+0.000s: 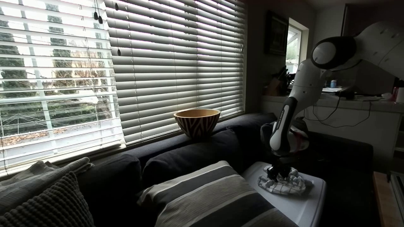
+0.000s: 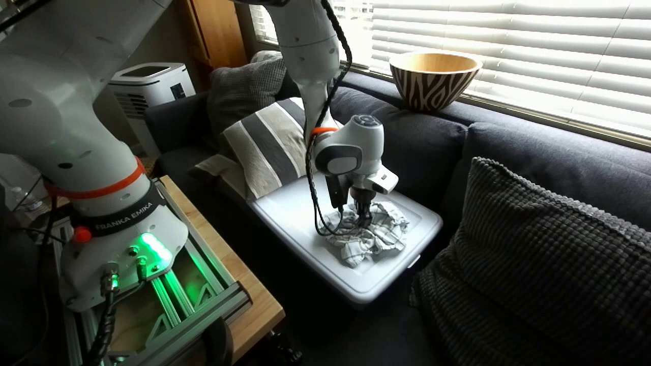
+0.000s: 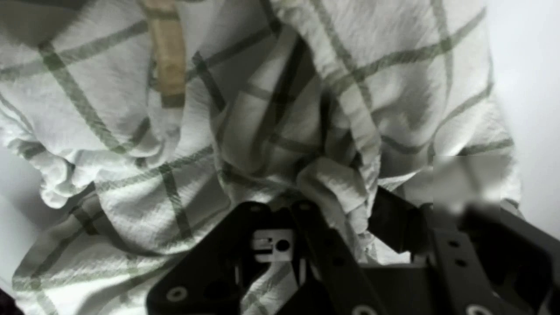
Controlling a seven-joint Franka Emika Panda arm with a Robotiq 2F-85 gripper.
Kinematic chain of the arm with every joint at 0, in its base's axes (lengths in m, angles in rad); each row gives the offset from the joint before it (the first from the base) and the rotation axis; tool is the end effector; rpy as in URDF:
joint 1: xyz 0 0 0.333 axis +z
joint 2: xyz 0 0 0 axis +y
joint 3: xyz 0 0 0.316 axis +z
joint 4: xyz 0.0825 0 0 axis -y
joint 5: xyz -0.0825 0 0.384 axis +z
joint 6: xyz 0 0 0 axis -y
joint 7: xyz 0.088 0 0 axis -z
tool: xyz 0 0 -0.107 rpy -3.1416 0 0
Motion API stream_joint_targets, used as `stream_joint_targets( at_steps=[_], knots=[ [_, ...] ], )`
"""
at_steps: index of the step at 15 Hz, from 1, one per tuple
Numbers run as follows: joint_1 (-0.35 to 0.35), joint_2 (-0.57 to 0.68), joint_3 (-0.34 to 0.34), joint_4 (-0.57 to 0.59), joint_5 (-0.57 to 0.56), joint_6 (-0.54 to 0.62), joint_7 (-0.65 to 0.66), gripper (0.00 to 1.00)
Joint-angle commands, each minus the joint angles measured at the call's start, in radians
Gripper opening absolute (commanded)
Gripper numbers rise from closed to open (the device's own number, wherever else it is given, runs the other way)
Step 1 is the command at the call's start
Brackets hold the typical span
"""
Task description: Use the towel to wipe the white lid.
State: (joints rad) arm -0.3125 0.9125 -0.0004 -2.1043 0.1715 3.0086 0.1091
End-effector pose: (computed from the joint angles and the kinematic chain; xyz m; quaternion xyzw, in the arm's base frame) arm 0.4872 -0.1708 -0.0175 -0.9565 0.2916 0.0029 0.0112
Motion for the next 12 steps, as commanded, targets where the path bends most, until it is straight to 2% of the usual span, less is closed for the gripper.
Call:
stream_joint_targets(
  at_steps=[1, 4, 6, 8, 12],
  knots=[
    [-0.071, 0.074, 0.017, 0.066, 0.011, -0.127, -0.045, 0.04],
    [-0.079, 0.116, -0.013, 0.107, 0.016, -0.267, -0.054, 0.04],
    [-0.079, 0.144, -0.042, 0.120, 0.027, -0.315, -0.043, 0.04],
    [-0.069, 0.144, -0.076, 0.113, 0.043, -0.319, -0.016, 0.04],
    [-0.048, 0.113, -0.152, 0.049, 0.095, -0.242, 0.076, 0.04]
  ],
)
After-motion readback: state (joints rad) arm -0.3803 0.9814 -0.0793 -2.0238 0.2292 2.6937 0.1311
